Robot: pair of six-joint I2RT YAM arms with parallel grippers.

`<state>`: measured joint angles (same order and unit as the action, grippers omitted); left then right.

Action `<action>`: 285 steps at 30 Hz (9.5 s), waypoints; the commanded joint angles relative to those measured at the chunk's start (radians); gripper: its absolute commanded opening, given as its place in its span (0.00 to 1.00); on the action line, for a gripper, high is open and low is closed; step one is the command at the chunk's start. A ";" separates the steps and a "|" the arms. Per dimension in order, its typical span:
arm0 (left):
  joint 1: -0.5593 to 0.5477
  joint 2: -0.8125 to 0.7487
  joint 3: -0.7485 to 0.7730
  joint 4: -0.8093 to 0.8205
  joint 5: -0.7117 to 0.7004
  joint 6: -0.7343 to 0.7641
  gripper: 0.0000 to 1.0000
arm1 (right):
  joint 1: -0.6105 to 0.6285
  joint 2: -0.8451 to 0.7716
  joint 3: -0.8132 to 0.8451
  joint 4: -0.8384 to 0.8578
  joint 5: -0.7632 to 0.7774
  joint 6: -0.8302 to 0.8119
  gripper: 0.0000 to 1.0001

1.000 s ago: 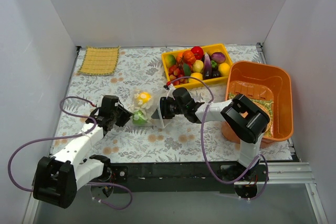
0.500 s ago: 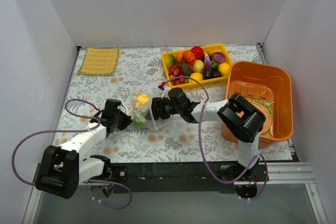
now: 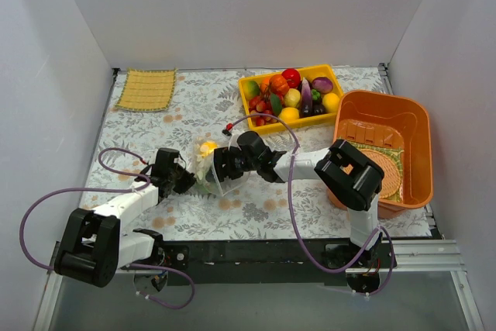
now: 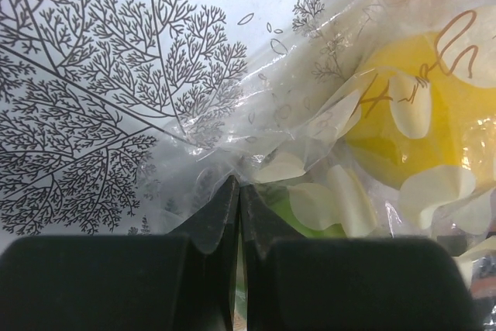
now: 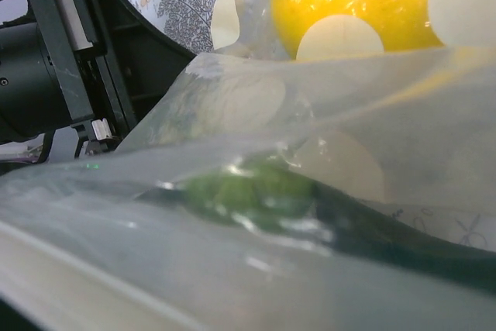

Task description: Open the zip-top bag and remove the fake food

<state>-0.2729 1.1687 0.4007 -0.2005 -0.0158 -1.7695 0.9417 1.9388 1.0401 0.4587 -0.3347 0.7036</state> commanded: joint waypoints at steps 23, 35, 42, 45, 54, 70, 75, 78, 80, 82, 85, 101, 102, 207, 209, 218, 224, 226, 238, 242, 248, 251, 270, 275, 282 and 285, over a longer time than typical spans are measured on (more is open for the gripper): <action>-0.025 0.026 0.066 -0.114 -0.193 0.022 0.00 | 0.028 -0.191 0.025 -0.272 0.272 -0.104 0.47; -0.023 0.026 0.095 -0.145 -0.266 0.016 0.00 | 0.009 -0.346 -0.032 -0.339 0.296 -0.151 0.37; -0.023 0.043 0.112 -0.151 -0.294 0.013 0.00 | -0.012 -0.417 -0.025 -0.440 0.321 -0.180 0.31; -0.017 0.034 0.121 -0.163 -0.300 0.019 0.00 | -0.027 -0.472 -0.040 -0.508 0.365 -0.197 0.27; -0.009 -0.030 0.142 -0.197 -0.317 0.048 0.00 | -0.184 -0.624 -0.037 -0.615 0.349 -0.272 0.25; -0.009 -0.115 0.170 -0.246 -0.293 0.099 0.00 | -0.595 -0.233 0.368 -0.606 0.402 -0.420 0.25; -0.011 -0.126 0.178 -0.247 -0.276 0.105 0.00 | -0.601 -0.089 0.458 -0.615 0.422 -0.423 0.29; -0.011 -0.133 0.179 -0.246 -0.271 0.108 0.00 | -0.601 -0.038 0.480 -0.612 0.422 -0.424 0.37; -0.011 -0.141 0.179 -0.247 -0.269 0.110 0.00 | -0.603 -0.017 0.494 -0.612 0.427 -0.423 0.43; -0.011 -0.144 0.182 -0.250 -0.265 0.113 0.00 | -0.603 -0.009 0.500 -0.612 0.428 -0.420 0.46; -0.009 -0.150 0.190 -0.252 -0.260 0.114 0.00 | -0.604 -0.011 0.500 -0.612 0.434 -0.417 0.59; -0.011 -0.161 0.194 -0.247 -0.245 0.119 0.00 | -0.607 0.020 0.583 -0.664 0.447 -0.450 0.86; -0.011 -0.162 0.193 -0.247 -0.245 0.117 0.00 | -0.606 0.023 0.590 -0.669 0.450 -0.452 0.87; -0.094 0.433 0.299 0.111 -0.101 0.188 0.00 | -0.109 0.209 0.386 -0.261 0.300 -0.049 0.85; -0.094 0.436 0.300 0.113 -0.098 0.186 0.00 | -0.106 0.219 0.391 -0.262 0.281 -0.061 0.85; -0.094 0.413 0.306 0.050 -0.171 0.160 0.00 | -0.113 0.158 0.301 -0.221 0.241 -0.043 0.41; -0.094 0.375 0.308 -0.031 -0.262 0.102 0.00 | -0.138 0.051 0.222 -0.221 0.233 -0.046 0.31; -0.094 0.361 0.299 -0.043 -0.286 0.093 0.00 | -0.142 0.020 0.206 -0.250 0.235 -0.062 0.31; -0.083 0.342 0.297 -0.079 -0.340 0.097 0.00 | -0.144 -0.130 0.089 -0.330 0.220 -0.125 0.32; -0.083 0.351 0.305 -0.079 -0.339 0.105 0.00 | -0.144 -0.178 0.089 -0.420 0.263 -0.153 0.30; -0.083 0.358 0.303 -0.080 -0.342 0.104 0.00 | -0.150 -0.256 0.080 -0.508 0.365 -0.193 0.28; -0.083 0.359 0.305 -0.077 -0.339 0.102 0.00 | -0.165 -0.293 0.066 -0.520 0.372 -0.200 0.27; -0.083 0.345 0.311 -0.080 -0.331 0.105 0.00 | -0.297 -0.481 0.075 -0.656 0.421 -0.277 0.25; -0.083 0.338 0.306 -0.077 -0.314 0.108 0.00 | -0.411 -0.468 0.168 -0.693 0.405 -0.322 0.25; -0.083 0.289 0.300 -0.074 -0.274 0.136 0.00 | -0.589 -0.368 0.389 -0.713 0.393 -0.378 0.25; -0.083 0.270 0.300 -0.077 -0.263 0.147 0.00 | -0.630 -0.299 0.461 -0.723 0.410 -0.397 0.25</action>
<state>-0.3618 1.5005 0.7097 -0.2436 -0.2916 -1.6535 0.3557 1.5700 1.3972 -0.2607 0.0628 0.3573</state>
